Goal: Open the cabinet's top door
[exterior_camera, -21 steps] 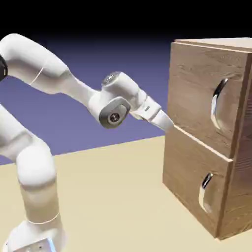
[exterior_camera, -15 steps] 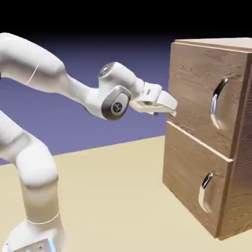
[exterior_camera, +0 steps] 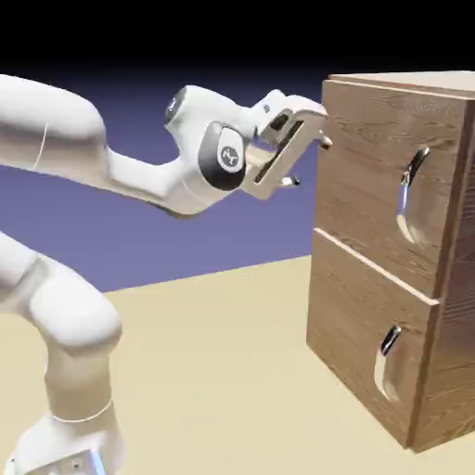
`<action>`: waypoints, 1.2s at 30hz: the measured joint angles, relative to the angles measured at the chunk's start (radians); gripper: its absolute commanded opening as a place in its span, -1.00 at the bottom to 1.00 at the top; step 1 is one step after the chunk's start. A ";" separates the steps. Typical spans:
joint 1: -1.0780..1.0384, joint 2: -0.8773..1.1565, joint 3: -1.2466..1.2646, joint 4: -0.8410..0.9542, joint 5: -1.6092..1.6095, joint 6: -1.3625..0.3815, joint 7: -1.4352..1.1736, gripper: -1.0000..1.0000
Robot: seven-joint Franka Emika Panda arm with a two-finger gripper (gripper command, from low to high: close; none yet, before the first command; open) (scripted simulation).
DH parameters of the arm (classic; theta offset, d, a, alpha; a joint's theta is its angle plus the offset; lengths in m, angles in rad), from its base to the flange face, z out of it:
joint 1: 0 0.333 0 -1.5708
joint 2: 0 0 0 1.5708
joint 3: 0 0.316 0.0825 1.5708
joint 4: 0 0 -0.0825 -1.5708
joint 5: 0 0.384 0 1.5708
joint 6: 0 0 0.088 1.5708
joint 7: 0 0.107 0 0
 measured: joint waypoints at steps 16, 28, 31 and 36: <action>0.236 -0.152 -0.304 0.126 -0.696 -0.007 -0.355 0.00; 0.414 -0.266 -0.533 0.221 -1.218 -0.013 -0.621 0.00; 0.458 -0.294 -0.590 0.245 -1.348 -0.014 -0.687 0.00; 0.532 -0.342 -0.685 0.284 -1.566 -0.017 -0.798 0.00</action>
